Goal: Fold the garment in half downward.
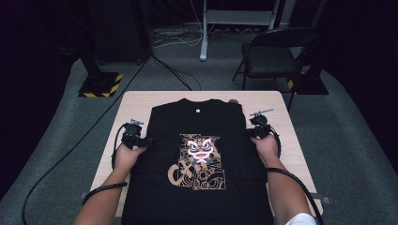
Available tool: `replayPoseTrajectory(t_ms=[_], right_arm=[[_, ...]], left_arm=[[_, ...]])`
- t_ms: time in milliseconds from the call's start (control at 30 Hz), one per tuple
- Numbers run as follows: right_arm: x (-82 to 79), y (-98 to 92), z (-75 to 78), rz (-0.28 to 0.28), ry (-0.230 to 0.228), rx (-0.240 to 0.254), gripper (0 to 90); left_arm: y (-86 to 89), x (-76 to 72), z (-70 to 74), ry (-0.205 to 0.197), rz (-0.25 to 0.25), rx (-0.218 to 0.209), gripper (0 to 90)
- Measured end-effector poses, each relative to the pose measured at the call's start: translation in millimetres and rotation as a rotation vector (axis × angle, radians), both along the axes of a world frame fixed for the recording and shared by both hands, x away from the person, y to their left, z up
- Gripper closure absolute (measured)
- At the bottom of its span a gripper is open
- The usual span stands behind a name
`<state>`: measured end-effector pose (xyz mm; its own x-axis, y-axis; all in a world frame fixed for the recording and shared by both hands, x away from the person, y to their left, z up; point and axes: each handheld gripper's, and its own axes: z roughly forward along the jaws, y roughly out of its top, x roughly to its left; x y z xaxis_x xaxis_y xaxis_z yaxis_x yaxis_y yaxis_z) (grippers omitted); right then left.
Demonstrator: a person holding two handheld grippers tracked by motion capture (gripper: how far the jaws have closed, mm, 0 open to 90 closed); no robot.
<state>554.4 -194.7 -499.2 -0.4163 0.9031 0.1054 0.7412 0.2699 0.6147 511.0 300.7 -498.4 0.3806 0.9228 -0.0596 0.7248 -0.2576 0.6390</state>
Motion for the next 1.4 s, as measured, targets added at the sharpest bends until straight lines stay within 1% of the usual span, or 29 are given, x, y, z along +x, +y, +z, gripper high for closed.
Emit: replayPoseTrajectory(t_ms=[67, 200, 300, 433, 533, 600, 633, 733, 867, 933, 1000, 1067, 1133, 1200, 1300, 1400], right_arm=[[-0.5, -0.7, -0.5, -0.005, -0.002, 0.009, 86.5], [-2.3, -1.3, -1.7, -0.015, -0.007, 0.019, 85.9], [-3.5, -1.0, -1.6, -0.013, -0.014, 0.010, 85.3], [-4.6, -0.7, -1.6, -0.023, -0.017, 0.010, 84.7], [-5.1, 0.2, -1.2, -0.023, -0.017, 0.003, 84.4], [-5.4, 0.4, -1.0, -0.022, -0.017, 0.000, 84.0], [-5.5, 0.4, -0.9, -0.023, -0.016, 0.000, 83.7], [-5.7, 0.3, -0.8, -0.027, -0.012, 0.001, 83.2], [-5.5, 0.0, -1.1, -0.026, -0.013, 0.000, 82.7], [-5.5, -0.5, -1.4, -0.026, -0.012, 0.002, 82.3], [-5.5, -0.7, -1.3, -0.027, -0.012, 0.002, 81.5], [-5.4, -0.7, -1.1, -0.028, -0.011, 0.002, 78.8], [-4.7, -0.7, -0.8, -0.036, -0.017, 0.004, 71.7], [-3.2, -1.4, -0.4, -0.053, -0.029, 0.005, 67.3], [0.6, -2.4, 0.8, -0.085, -0.037, 0.026, 65.3], [4.3, 0.0, 0.9, -0.087, -0.023, 0.024, 63.0]], left_arm=[[-0.1, 7.9, -0.6, 0.004, 0.018, 0.000, 23.7], [0.6, 20.0, -1.5, 0.013, 0.047, -0.017, 24.1], [1.6, 25.1, -2.6, 0.011, 0.062, -0.032, 24.7], [1.1, 30.6, -4.9, 0.019, 0.079, -0.021, 26.1], [-0.4, 34.0, -5.2, 0.023, 0.091, -0.023, 26.4], [-1.0, 36.0, -5.0, 0.022, 0.100, -0.041, 27.1], [-1.1, 37.1, -5.1, 0.025, 0.101, -0.040, 27.5], [-1.4, 39.9, -6.4, 0.035, 0.104, -0.026, 28.6], [-1.7, 41.8, -8.3, 0.036, 0.118, -0.010, 29.2], [-3.4, 41.5, -9.1, 0.027, 0.111, 0.013, 30.3], [-4.6, 41.8, -8.9, 0.026, 0.104, 0.025, 31.5], [-5.1, 42.3, -8.5, 0.028, 0.100, 0.027, 32.8], [-6.0, 42.0, -8.7, 0.024, 0.103, 0.027, 34.0], [-7.8, 40.9, -8.6, 0.021, 0.105, 0.026, 36.3], [-9.9, 40.6, -8.0, 0.020, 0.097, 0.028, 41.2], [-9.7, 40.5, -7.8, 0.021, 0.093, 0.026, 42.6]])
